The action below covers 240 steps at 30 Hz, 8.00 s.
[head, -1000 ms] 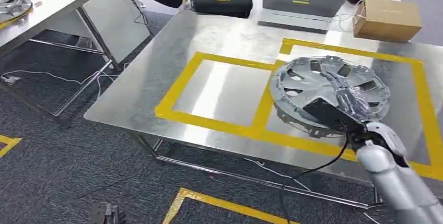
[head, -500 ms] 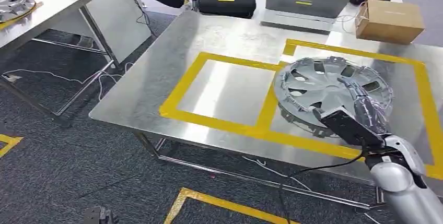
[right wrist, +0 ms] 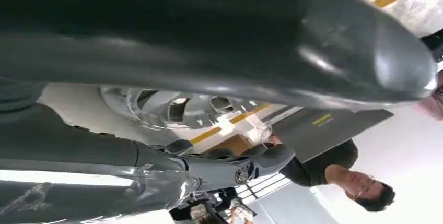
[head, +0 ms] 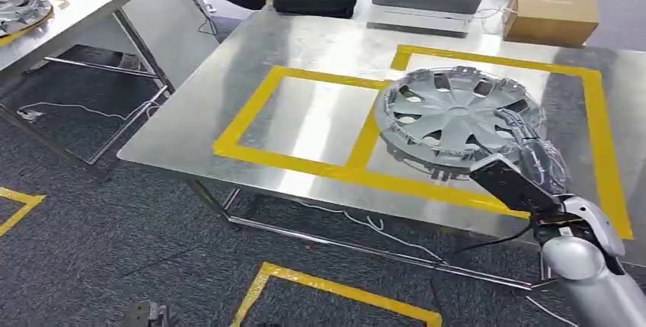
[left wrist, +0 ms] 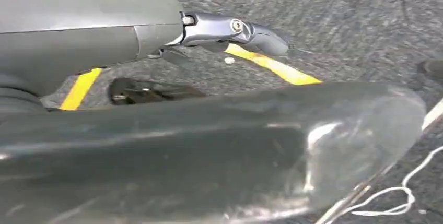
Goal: Take the parts from the cabinet and place them on the table.
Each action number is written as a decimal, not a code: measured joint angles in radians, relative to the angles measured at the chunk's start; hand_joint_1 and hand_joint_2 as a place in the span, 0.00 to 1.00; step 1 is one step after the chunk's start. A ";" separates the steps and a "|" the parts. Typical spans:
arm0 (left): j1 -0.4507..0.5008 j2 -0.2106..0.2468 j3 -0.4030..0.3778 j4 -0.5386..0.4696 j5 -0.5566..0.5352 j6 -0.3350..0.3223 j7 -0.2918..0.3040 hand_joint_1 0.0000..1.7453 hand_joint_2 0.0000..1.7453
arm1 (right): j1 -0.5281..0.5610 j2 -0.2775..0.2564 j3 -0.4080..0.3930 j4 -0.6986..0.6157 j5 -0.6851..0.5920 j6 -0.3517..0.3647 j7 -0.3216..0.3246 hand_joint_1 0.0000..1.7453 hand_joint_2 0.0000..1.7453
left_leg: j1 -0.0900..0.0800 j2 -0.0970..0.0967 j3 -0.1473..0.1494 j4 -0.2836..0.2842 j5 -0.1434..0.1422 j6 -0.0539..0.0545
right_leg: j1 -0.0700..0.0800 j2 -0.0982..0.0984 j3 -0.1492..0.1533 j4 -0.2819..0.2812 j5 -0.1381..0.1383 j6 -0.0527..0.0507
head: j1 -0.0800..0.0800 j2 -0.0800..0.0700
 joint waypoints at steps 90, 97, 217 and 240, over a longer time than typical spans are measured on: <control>0.012 -0.026 0.185 0.001 -0.179 0.039 0.000 0.00 0.00 | 0.088 0.574 -1.448 1.105 0.499 -0.100 0.117 0.00 0.00 | -0.016 0.021 0.029 -0.032 -0.023 0.007 | 0.018 -0.035 0.127 -0.051 -0.057 -0.025 | 0.003 0.000; 0.006 -0.027 0.192 0.000 -0.192 0.036 0.000 0.00 0.00 | 0.087 0.537 -1.414 1.230 0.542 -0.089 0.111 0.00 0.00 | -0.021 0.078 0.211 -0.327 0.111 0.025 | 0.030 -0.072 0.116 -0.040 -0.054 -0.008 | 0.001 0.000; 0.038 -0.088 0.369 -0.069 -0.299 -0.014 0.011 0.00 0.00 | 0.052 0.401 -1.292 1.509 0.738 -0.150 0.040 0.00 0.00 | -0.011 0.040 0.114 -0.216 0.107 0.019 | 0.013 -0.088 0.088 -0.003 -0.068 -0.008 | -0.005 0.000; 0.033 -0.095 0.410 -0.087 -0.330 -0.015 0.002 0.00 0.00 | 0.048 0.401 -1.285 1.511 0.722 -0.150 0.015 0.00 0.00 | -0.010 -0.034 0.115 -0.250 0.086 0.010 | 0.003 0.025 0.078 0.007 -0.065 -0.007 | -0.002 0.000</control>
